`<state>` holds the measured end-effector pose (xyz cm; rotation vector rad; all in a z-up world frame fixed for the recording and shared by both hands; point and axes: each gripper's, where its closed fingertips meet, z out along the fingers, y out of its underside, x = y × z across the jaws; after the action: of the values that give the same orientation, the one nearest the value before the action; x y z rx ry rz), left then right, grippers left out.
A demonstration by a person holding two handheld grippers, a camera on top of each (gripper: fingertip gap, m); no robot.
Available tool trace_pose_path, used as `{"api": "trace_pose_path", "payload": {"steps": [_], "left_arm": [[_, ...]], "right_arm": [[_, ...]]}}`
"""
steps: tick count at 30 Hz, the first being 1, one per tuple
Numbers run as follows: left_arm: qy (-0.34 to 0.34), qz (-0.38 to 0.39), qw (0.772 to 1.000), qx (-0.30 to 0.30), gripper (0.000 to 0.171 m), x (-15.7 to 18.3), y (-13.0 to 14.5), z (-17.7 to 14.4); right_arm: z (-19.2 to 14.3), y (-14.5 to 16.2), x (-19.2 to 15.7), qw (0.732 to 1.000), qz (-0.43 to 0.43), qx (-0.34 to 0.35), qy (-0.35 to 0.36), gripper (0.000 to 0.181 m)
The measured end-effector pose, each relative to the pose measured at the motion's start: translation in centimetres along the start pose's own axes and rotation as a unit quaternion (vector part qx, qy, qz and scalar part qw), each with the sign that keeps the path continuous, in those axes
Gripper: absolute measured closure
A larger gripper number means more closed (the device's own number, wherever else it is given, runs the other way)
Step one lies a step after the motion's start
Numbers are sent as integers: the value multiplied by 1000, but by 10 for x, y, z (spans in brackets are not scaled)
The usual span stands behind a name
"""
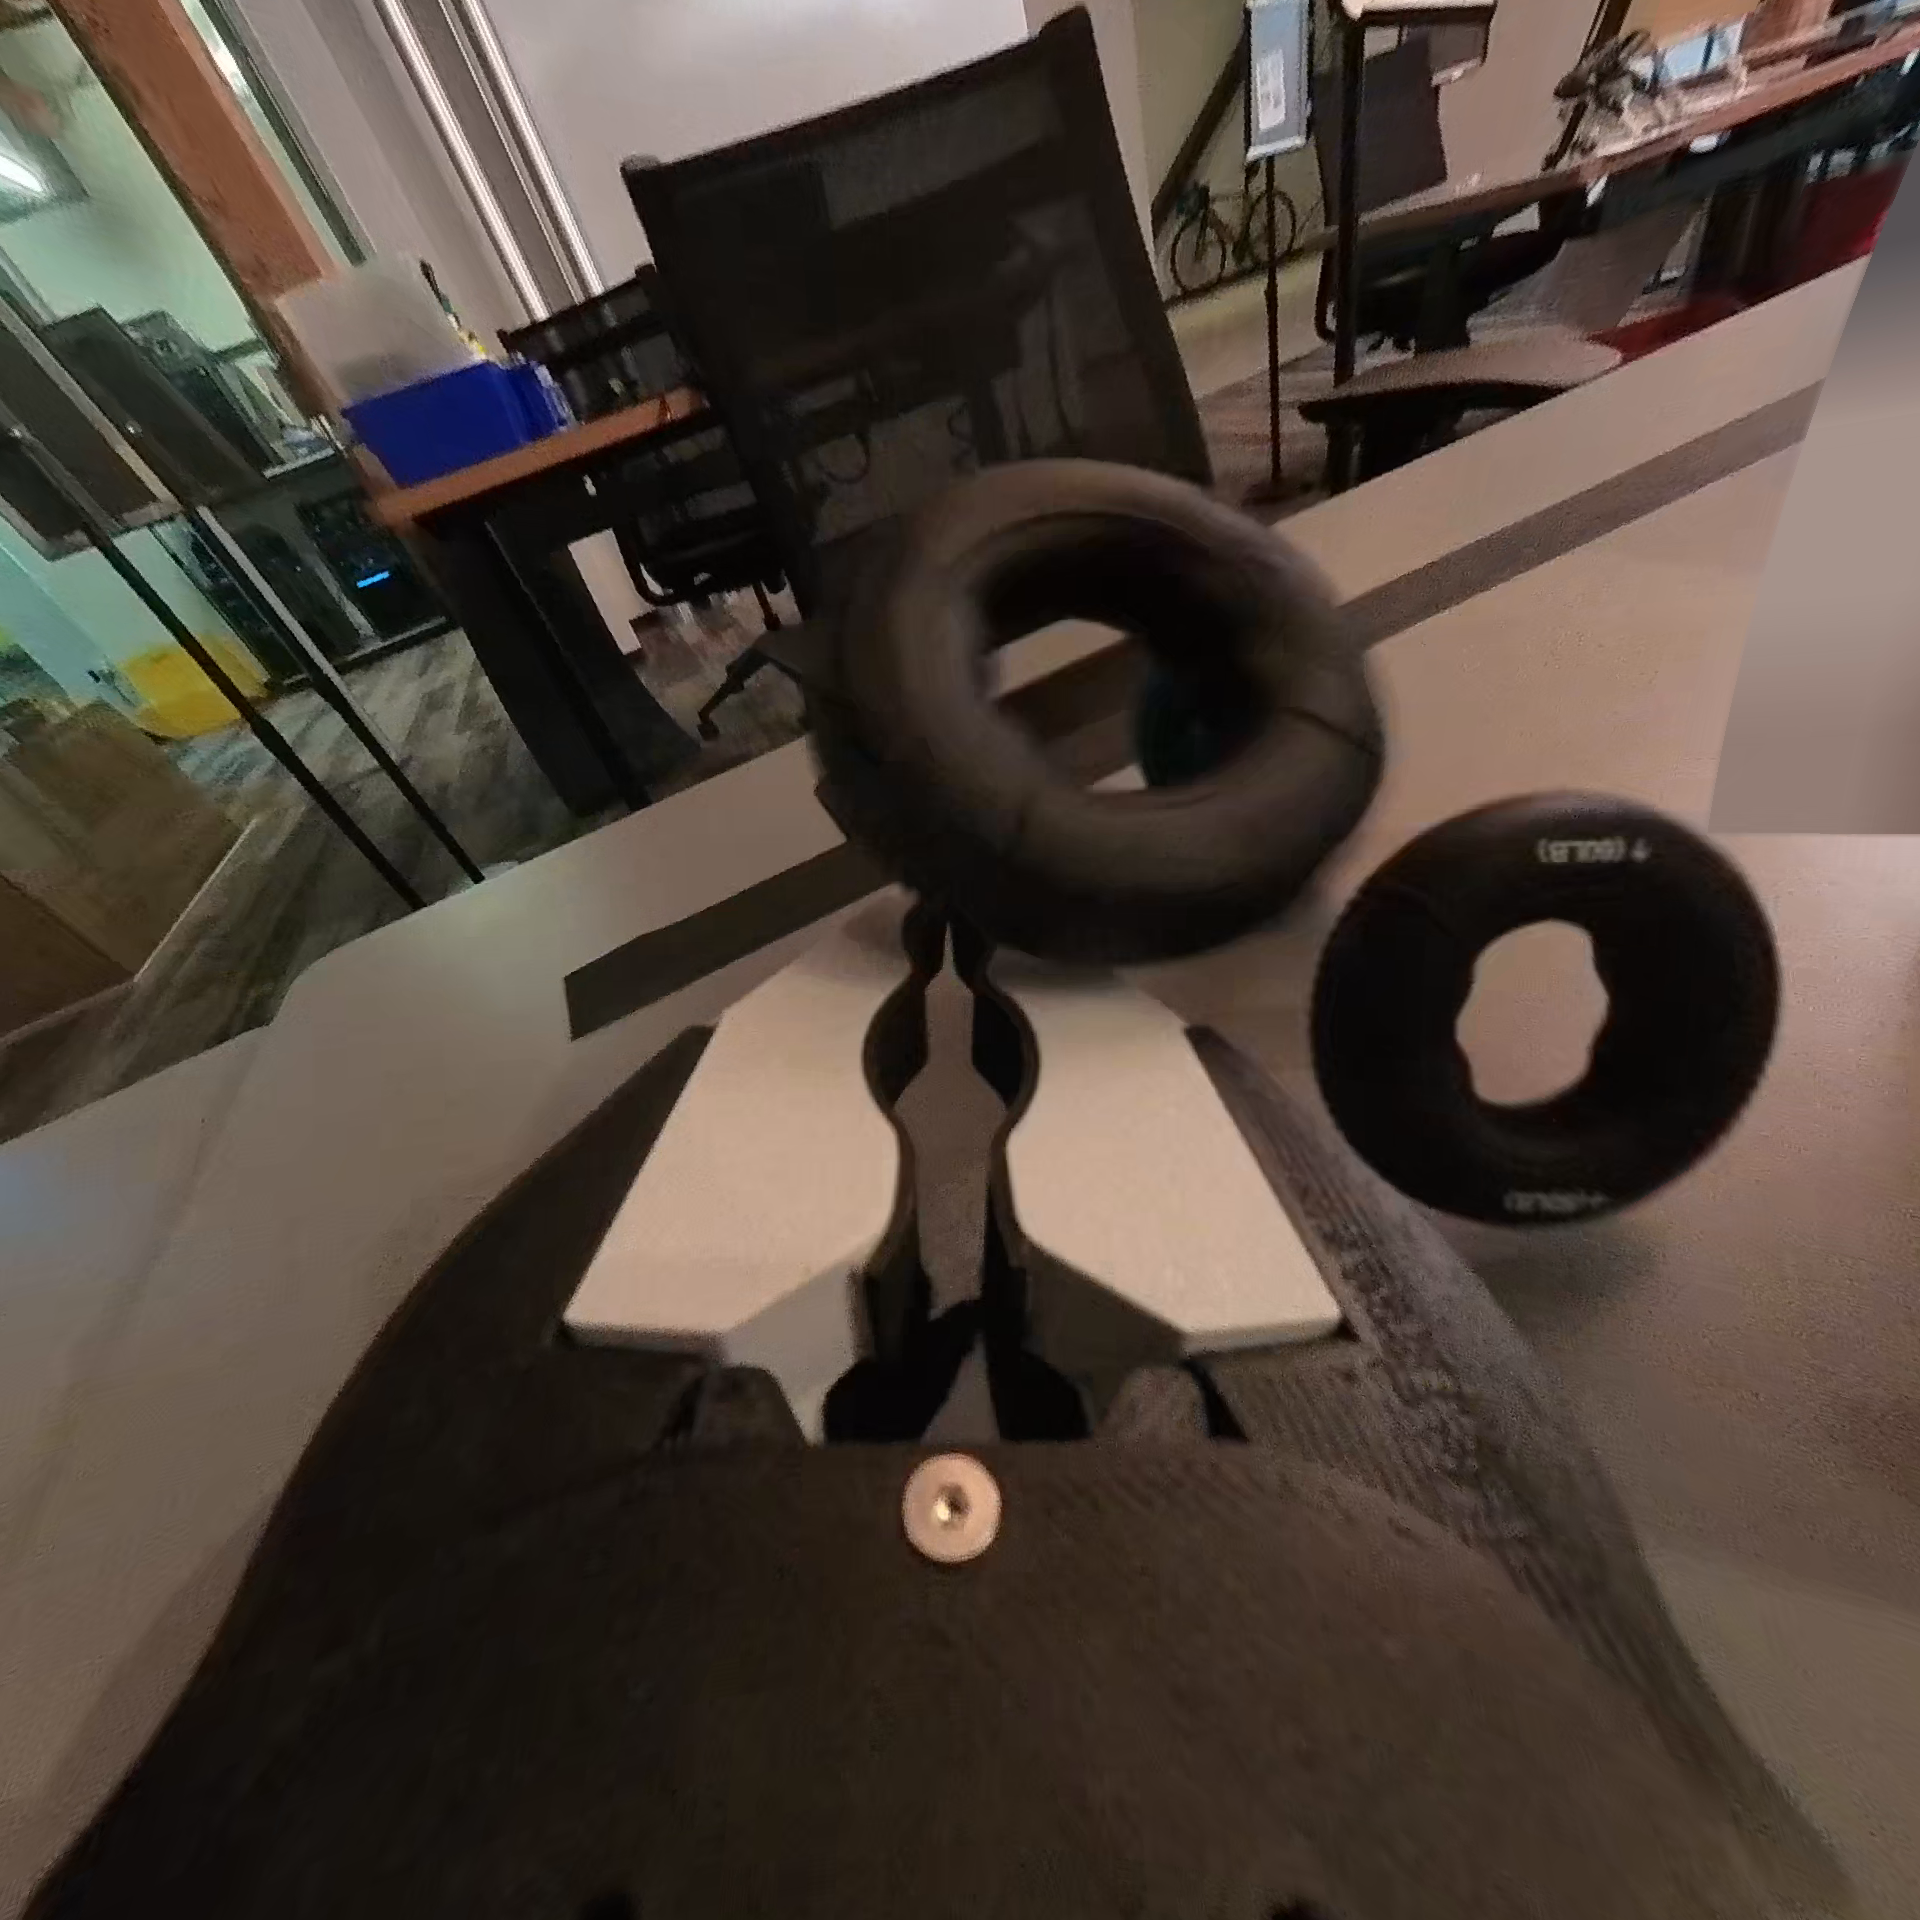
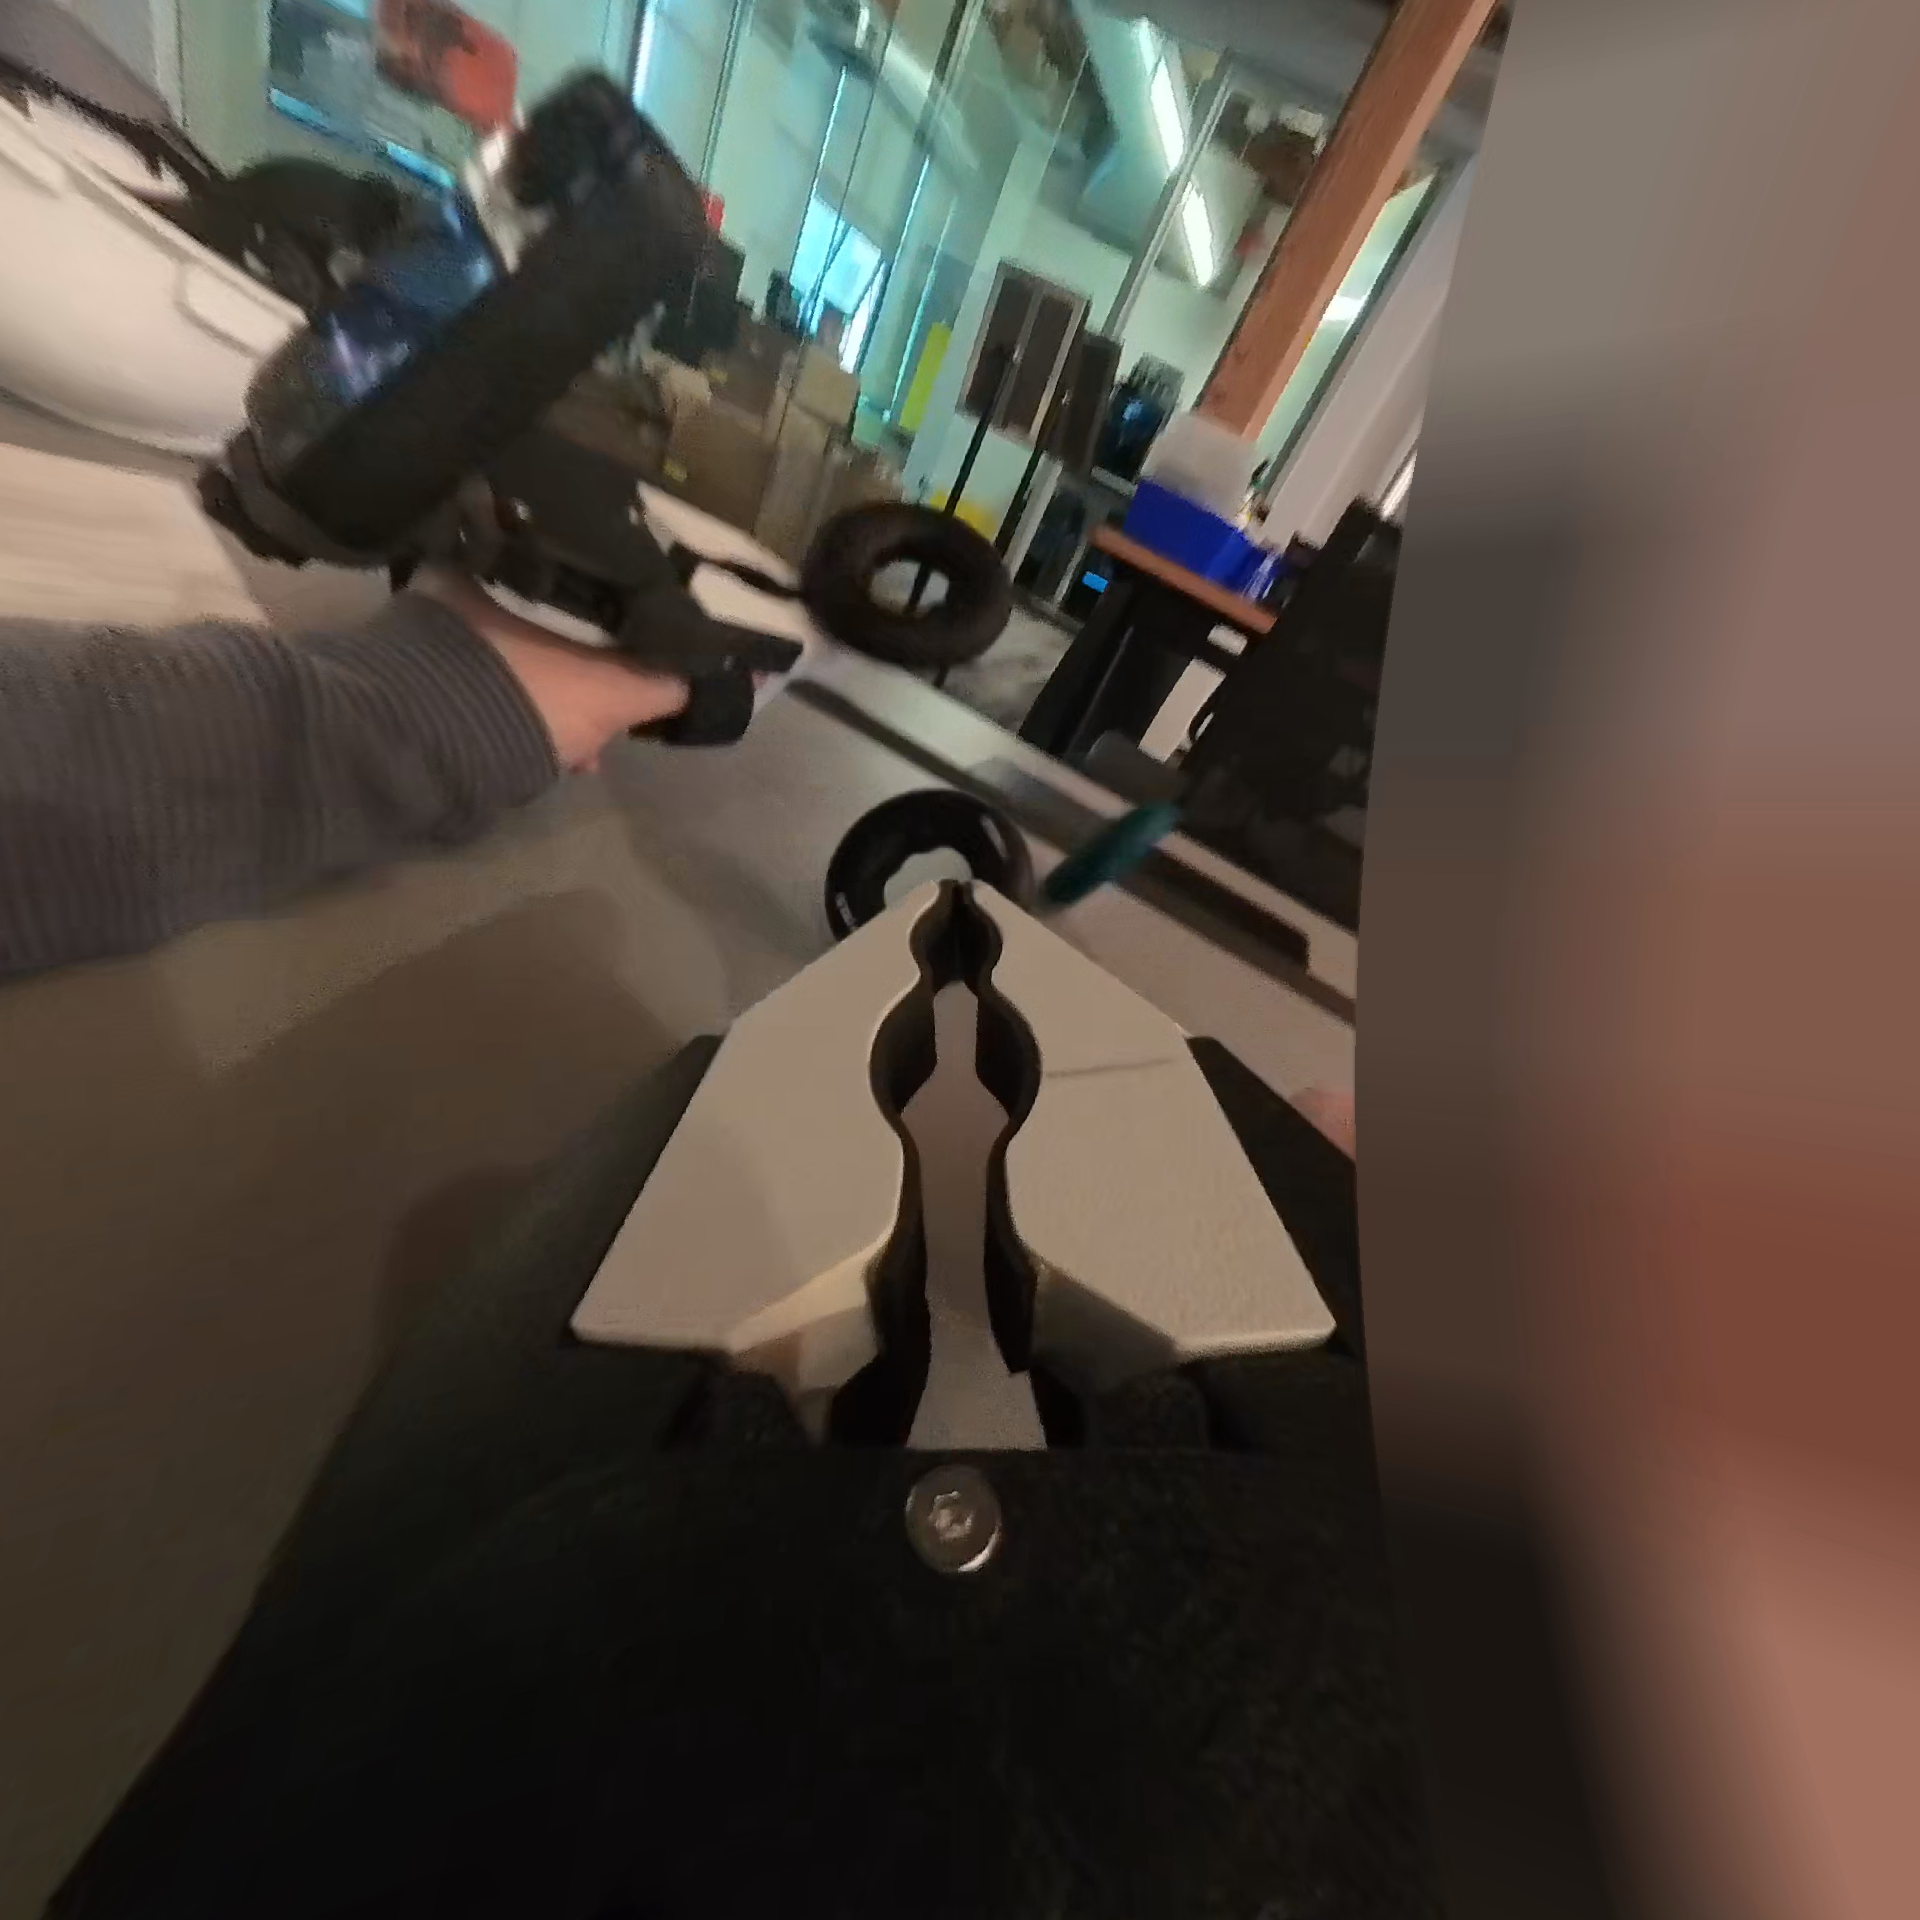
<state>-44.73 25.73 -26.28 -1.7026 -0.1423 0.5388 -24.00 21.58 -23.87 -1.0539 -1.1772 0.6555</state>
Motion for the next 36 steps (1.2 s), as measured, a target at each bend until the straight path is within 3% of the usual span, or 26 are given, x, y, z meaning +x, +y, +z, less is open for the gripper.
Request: {"api": "trace_pose_path", "payload": {"steps": [4,10,17,25,27,30,32,36], "left_arm": [[12,-5,1000,7,171,2,-1,-1],[21,-20,997,66,171,6,-16,-17],[-42,-78,983,160,171,-23,-38,-46],[-65,-110,978,167,171,-38,-37,-50],[-86,-119,975,168,171,-47,-36,-52],[-102,-143,969,172,164,-58,-35,-55],[-120,-153,966,171,159,-67,-33,-57],[-160,-161,966,121,126,-96,-17,-55]], "right_arm": [[4,12,-1,999,22,-23,-17,181],[3,10,-7,1000,-6,-15,-19,181],[3,10,-11,999,-23,-14,-25,181],[4,11,-10,999,-28,-18,-20,181],[9,16,-11,999,-16,-40,-28,165],[32,34,-13,988,81,-111,-64,117],[55,57,-7,974,128,-180,-59,106],[97,101,-1,932,188,-306,-50,75]]}}
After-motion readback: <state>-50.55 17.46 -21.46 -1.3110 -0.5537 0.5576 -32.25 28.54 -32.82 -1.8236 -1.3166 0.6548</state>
